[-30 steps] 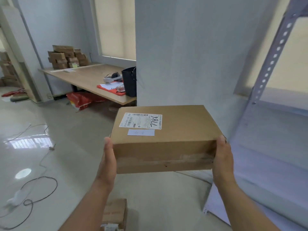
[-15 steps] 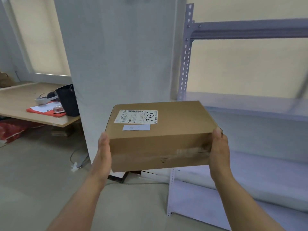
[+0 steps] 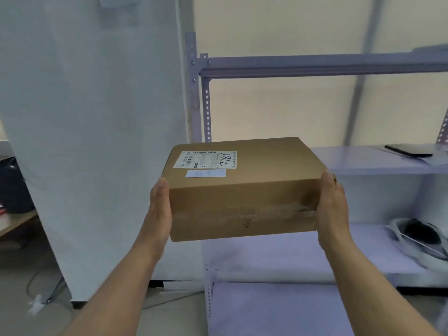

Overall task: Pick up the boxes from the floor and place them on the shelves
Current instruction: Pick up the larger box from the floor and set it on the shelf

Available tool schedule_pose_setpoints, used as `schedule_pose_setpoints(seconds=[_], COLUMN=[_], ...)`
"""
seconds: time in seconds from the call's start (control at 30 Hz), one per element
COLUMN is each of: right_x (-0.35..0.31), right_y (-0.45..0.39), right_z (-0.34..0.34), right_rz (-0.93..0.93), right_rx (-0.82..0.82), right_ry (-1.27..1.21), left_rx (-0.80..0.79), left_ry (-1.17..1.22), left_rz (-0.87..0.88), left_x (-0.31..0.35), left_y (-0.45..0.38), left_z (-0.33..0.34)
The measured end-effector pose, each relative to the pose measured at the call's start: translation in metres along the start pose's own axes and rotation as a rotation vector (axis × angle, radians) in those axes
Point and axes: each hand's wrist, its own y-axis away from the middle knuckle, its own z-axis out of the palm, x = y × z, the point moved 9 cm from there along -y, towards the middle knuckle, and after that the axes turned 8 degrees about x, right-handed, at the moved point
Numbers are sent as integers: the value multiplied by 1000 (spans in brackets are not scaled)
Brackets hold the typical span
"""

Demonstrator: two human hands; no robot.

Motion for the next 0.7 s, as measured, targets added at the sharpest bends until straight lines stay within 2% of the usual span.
schedule_pose_setpoints(seconds=[0.47,0.7], right_x=[-19,8], right_y=[-187,-246], right_z=[-8,13], right_rz=[-55,7], right_rx=[31,-29], right_ry=[-5,9], left_rx=[-22,39], left_ry=[31,-34], left_rz=[89,-27], left_x=[56,31], left_y=[-117,-160], left_z=[163,197])
